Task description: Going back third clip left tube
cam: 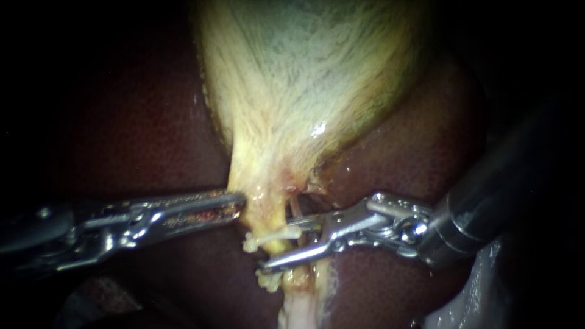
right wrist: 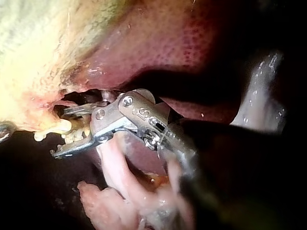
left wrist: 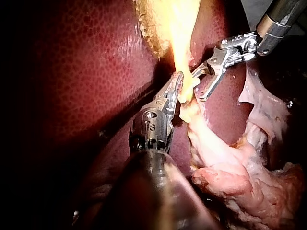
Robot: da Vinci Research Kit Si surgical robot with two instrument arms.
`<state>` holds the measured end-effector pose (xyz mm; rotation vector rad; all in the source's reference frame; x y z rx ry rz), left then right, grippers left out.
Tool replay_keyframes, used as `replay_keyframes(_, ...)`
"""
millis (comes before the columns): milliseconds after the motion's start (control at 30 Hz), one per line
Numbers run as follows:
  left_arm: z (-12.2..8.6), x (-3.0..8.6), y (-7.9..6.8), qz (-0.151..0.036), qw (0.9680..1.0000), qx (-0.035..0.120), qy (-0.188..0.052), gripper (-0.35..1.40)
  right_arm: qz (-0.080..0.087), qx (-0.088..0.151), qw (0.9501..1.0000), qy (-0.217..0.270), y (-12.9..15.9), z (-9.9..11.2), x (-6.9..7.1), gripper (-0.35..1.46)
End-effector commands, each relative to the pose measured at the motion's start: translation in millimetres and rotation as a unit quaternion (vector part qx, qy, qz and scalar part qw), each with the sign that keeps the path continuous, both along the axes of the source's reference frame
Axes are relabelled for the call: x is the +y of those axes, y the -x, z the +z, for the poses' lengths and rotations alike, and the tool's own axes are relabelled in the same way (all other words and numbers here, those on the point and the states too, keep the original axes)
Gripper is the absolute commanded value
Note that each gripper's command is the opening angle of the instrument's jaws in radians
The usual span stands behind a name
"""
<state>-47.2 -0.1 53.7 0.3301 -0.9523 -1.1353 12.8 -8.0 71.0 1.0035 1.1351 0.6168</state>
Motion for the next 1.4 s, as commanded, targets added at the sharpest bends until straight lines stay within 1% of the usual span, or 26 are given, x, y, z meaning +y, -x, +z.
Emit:
replay_keyframes(33,0.0,0.0,0.0,0.000,1.0000,0.000,0.000,-0.33,0.005,-0.002,1.0000,0.004,0.4,-0.2,0.1,0.58)
replay_keyframes(167,0.0,0.0,-0.1,0.001,1.0000,-0.001,0.000,-0.33,0.014,0.000,0.9990,0.044,2.6,-0.8,0.5,0.60)
replay_keyframes(267,0.1,0.0,-0.1,0.001,1.0000,-0.001,0.000,-0.33,0.019,0.002,0.9969,0.077,4.5,-1.5,1.2,0.60)
replay_keyframes(433,0.4,0.2,-0.2,0.002,1.0000,-0.002,0.000,-0.33,0.018,0.012,0.9897,0.142,7.5,-3.0,2.9,0.60)
replay_keyframes(567,0.5,0.2,-0.2,0.002,1.0000,-0.002,0.000,-0.33,0.013,0.020,0.9847,0.173,9.2,-4.1,4.1,0.60)
replay_keyframes(700,0.6,0.3,-0.2,0.002,1.0000,-0.002,0.000,-0.33,0.007,0.026,0.9813,0.190,10.1,-4.7,4.3,0.60)
replay_keyframes(933,1.4,0.6,0.1,0.002,1.0000,-0.002,0.000,-0.33,0.003,0.031,0.9778,0.207,10.1,-4.9,4.1,0.60)
replay_keyframes(1033,2.1,0.7,0.6,0.001,1.0000,-0.001,0.001,-0.33,0.002,0.033,0.9766,0.213,10.1,-4.9,4.1,0.60)
replay_keyframes(1233,4.4,0.5,2.6,-0.003,1.0000,0.003,0.006,-0.32,0.000,0.036,0.9740,0.224,10.1,-5.0,4.0,0.60)
replay_keyframes(1400,6.0,-0.4,4.3,0.006,1.0000,0.006,0.003,-0.32,0.000,0.036,0.9740,0.224,10.2,-5.1,3.9,0.60)
